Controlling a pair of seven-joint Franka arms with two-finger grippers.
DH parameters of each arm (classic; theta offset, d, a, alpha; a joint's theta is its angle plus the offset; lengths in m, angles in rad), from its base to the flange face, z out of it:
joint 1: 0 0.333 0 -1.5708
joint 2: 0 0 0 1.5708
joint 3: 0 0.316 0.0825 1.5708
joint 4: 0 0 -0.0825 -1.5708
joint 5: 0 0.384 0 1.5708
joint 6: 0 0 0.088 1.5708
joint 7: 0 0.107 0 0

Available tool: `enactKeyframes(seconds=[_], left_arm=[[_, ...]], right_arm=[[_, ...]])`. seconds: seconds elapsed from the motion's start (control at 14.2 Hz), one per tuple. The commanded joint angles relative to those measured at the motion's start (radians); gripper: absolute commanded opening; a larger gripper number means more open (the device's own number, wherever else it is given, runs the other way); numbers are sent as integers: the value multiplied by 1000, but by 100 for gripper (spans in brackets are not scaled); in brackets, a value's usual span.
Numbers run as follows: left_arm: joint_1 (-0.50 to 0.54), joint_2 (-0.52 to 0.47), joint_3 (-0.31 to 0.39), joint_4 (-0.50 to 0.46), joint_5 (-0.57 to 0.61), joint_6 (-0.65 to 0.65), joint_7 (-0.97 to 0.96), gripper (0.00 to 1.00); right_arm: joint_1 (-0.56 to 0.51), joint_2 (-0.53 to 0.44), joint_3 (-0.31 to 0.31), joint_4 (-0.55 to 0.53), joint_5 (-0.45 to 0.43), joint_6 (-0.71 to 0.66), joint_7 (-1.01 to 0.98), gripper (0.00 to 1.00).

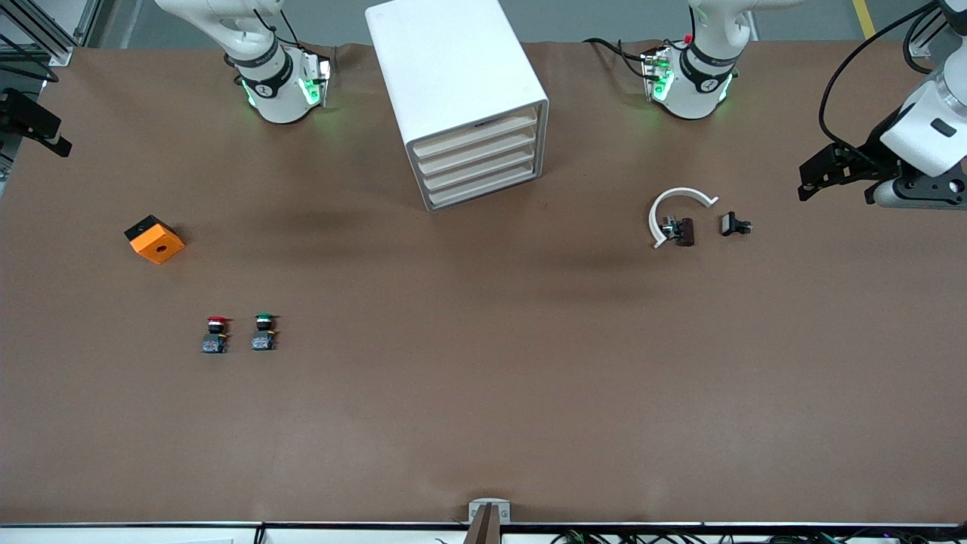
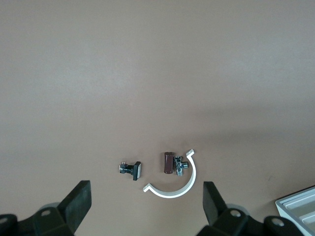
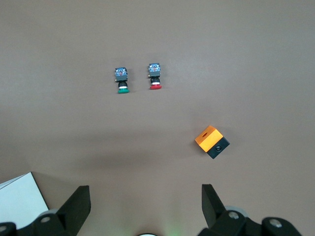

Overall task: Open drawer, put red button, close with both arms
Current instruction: 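Move the left gripper from rest toward the white drawer cabinet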

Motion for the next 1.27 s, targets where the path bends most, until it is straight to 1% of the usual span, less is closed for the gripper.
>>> enactKeyframes(seconds=[0.0, 0.7, 1.2], left_arm=[[8, 12, -5, 28, 21, -25, 22, 100], [6, 25, -5, 28, 20, -25, 5, 100], [-4, 150, -14, 31, 9, -35, 0, 100]], right_arm=[[-12, -16, 10, -12, -7, 1, -13, 100], [-12, -16, 10, -12, -7, 1, -13, 100], [-12, -16, 10, -12, -7, 1, -13, 100]])
